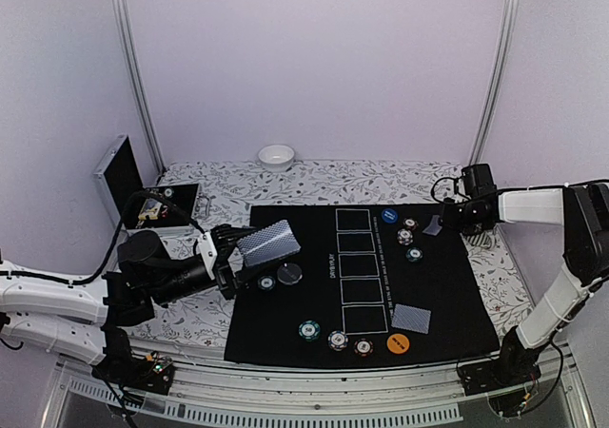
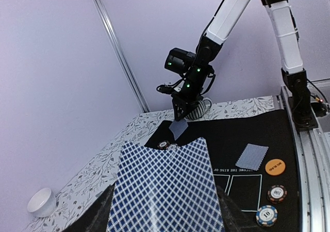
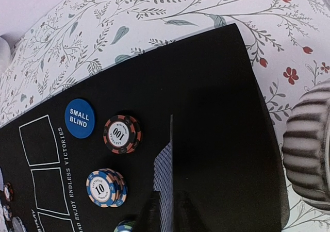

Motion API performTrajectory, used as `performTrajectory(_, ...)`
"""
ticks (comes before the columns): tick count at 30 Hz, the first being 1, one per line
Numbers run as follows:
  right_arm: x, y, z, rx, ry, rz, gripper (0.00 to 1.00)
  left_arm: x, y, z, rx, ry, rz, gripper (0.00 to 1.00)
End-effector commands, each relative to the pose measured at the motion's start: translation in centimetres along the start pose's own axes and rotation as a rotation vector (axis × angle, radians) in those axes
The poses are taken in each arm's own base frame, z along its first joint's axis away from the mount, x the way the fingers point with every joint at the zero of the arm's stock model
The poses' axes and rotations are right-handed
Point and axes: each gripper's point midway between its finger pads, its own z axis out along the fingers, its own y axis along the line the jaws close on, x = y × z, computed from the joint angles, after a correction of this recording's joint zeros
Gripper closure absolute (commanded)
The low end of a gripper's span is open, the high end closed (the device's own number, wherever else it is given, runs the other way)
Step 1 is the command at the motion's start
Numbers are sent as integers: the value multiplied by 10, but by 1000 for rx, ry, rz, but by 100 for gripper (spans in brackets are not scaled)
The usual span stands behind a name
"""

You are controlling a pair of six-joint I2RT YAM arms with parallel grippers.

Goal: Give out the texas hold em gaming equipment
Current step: Distribute the poker card in the small blind area.

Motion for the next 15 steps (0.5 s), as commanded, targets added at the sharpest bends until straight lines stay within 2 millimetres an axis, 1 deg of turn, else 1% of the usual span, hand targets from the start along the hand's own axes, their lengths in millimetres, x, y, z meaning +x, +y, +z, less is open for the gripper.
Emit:
performTrajectory(1,-2,-9,-2,41,-37,5,64,-3,-2,-2,-3,-9,4,44)
performTrajectory(2,-4,-9,-6,44,-46,6,54,-3,-2,-2,-1,-9,5,44)
performTrajectory(3,-6,-9,-10,49,-57,6,47,-4,-2,-1,1,-12,4,44)
performTrajectory(4,-11,-8,-19,50,-80,6,41,-4,-3,-1,2,-10,3,44)
performTrajectory(8,-33,-4,-53,58,-165,-14,29,-5,-4,0,9,-14,3,44)
performTrajectory(9,-40,0,-63,54,-188,-26,23,-6,-4,0,12,-18,4,44)
performTrajectory(10,-45,3,-73,49,-206,-35,20,-7,-4,0,13,-20,4,44)
performTrajectory(12,-55,16,-92,24,-249,-66,11,-9,-4,1,16,-28,7,44)
performTrajectory(14,-61,44,-113,-25,-284,-132,1,-11,-5,1,21,-37,8,44)
performTrajectory(15,-63,62,-123,-65,-299,-176,1,-13,-5,2,25,-42,8,44)
